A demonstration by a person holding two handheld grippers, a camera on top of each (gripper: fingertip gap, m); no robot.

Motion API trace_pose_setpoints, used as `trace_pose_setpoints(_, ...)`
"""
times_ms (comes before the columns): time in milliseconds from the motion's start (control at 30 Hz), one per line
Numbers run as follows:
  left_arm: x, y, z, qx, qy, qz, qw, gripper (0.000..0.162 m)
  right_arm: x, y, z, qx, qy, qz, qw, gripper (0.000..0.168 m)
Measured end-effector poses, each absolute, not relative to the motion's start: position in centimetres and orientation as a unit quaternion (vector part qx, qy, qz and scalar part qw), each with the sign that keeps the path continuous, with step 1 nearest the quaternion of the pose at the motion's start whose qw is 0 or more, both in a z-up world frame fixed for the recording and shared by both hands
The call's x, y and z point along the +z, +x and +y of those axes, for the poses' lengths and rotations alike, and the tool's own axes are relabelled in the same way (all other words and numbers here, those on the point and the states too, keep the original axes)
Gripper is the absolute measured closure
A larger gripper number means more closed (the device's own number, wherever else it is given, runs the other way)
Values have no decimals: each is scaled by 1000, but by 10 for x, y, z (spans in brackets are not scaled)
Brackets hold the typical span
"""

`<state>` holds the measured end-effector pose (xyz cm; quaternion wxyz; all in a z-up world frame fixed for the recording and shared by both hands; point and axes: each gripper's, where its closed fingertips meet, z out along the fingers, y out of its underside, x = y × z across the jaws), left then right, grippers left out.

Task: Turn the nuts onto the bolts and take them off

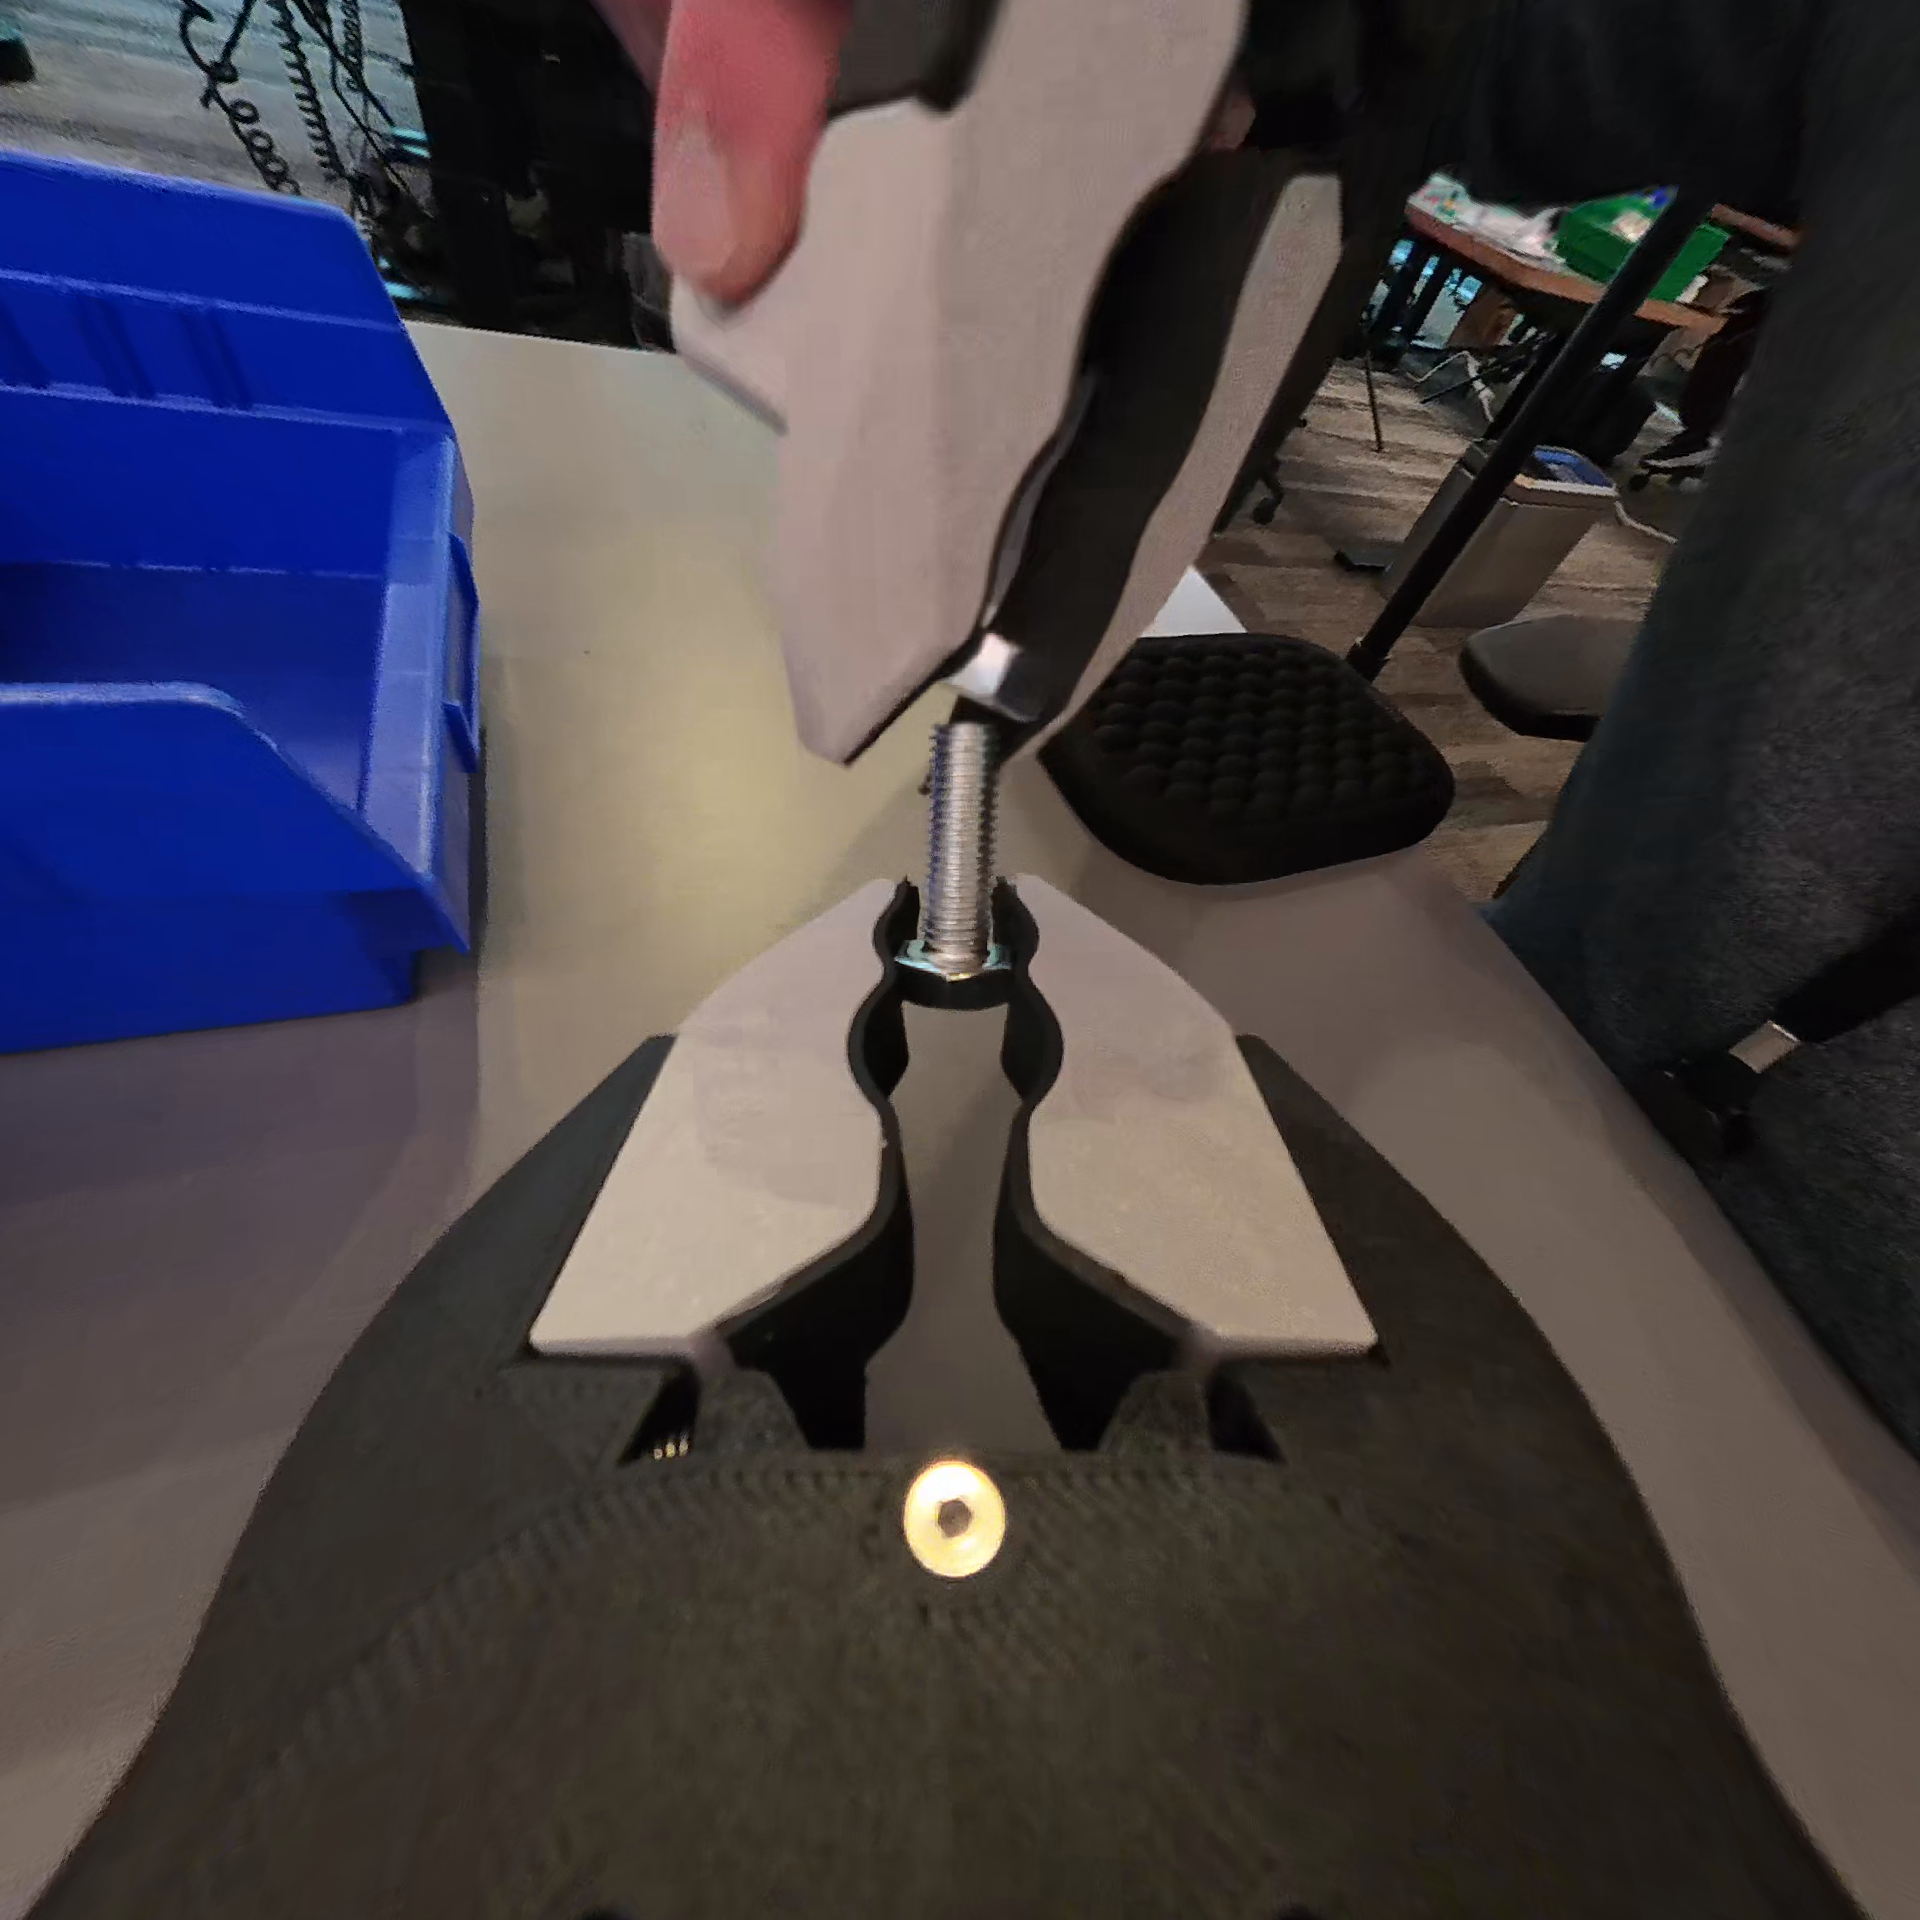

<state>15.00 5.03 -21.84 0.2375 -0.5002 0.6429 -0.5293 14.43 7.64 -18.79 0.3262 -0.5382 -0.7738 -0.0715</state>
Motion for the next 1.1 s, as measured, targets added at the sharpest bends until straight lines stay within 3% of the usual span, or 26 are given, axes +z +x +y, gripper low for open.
trace_pose_setpoints(167, -221, 151, 49, -544, -501, 634, 225, 148, -187, 146, 78, -122, -487, -807, 311, 149)
trace_pose_setpoints(367, -216, 147, 65, -551, -513, 613, 237, 148, -155, 185, 132, -53, -651, -659, 372, 149)
trace_pose_setpoints(633, -223, 149, 67, -534, -522, 620, 240, 148, -214, 260, 187, -18, -819, -504, 274, 149)
trace_pose_setpoints(900, -225, 149, 71, -529, -527, 619, 243, 148, -275, 281, 202, 1, -865, -466, 184, 148)
trace_pose_setpoints(1100, -226, 149, 75, -527, -532, 615, 246, 148, -271, 281, 209, 7, -867, -455, 204, 139)
